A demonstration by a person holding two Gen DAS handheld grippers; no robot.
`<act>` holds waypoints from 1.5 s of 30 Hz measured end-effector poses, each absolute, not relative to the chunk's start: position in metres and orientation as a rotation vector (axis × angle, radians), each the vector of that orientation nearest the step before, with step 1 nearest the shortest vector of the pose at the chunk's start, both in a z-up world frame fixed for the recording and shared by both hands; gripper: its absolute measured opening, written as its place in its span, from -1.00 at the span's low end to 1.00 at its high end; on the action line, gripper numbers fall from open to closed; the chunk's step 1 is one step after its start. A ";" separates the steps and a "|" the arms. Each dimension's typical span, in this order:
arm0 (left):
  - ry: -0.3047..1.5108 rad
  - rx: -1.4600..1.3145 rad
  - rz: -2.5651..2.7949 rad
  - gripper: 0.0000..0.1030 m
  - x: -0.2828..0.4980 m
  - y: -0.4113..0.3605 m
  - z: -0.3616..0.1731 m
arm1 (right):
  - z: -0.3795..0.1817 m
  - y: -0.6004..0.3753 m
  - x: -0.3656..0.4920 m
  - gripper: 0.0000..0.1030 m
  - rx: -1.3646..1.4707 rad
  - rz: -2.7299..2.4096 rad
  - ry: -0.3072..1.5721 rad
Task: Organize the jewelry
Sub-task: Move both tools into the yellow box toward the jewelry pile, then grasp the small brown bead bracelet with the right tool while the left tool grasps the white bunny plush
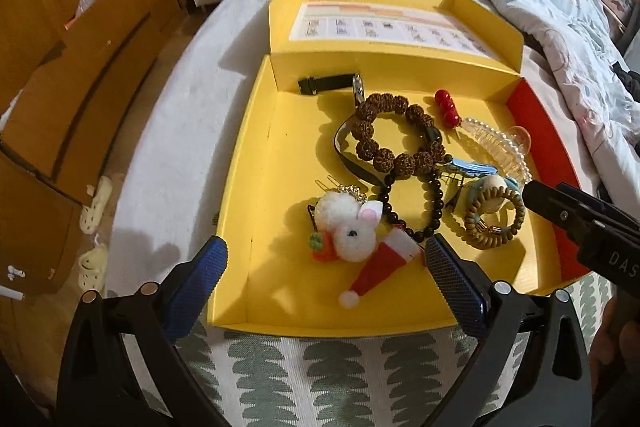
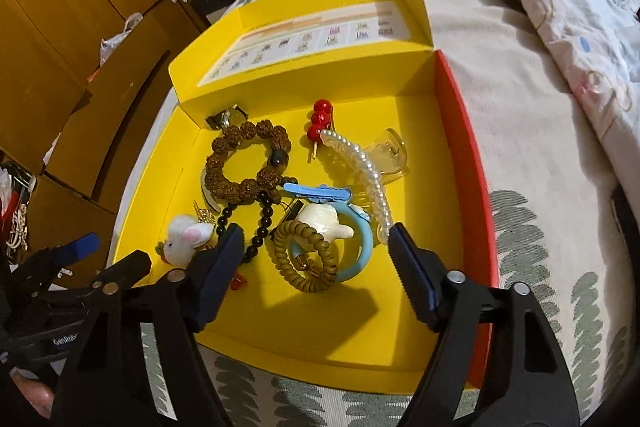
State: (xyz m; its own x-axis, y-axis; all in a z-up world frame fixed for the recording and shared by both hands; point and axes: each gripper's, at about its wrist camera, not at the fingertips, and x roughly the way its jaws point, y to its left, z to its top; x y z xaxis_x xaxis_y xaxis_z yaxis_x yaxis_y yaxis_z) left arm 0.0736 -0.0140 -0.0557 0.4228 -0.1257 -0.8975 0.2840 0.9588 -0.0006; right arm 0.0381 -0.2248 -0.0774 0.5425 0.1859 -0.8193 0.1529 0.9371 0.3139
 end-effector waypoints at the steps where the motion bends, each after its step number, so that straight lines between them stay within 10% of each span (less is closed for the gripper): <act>1: 1.116 0.153 -0.262 0.90 0.076 -0.014 -0.057 | -0.079 -0.224 0.040 0.28 0.374 0.025 1.011; 45: 1.378 0.017 -0.361 -0.03 0.113 -0.004 -0.109 | -0.115 -0.213 0.052 -0.76 0.358 0.053 1.130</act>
State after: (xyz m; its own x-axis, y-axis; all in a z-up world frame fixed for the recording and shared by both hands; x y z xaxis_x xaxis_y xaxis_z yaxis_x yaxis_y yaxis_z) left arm 0.1126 -0.0044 -0.1087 0.1459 -0.2403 -0.9597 0.2605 0.9451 -0.1971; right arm 0.0521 -0.2132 -0.1151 0.4318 0.2210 -0.8745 0.1377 0.9420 0.3061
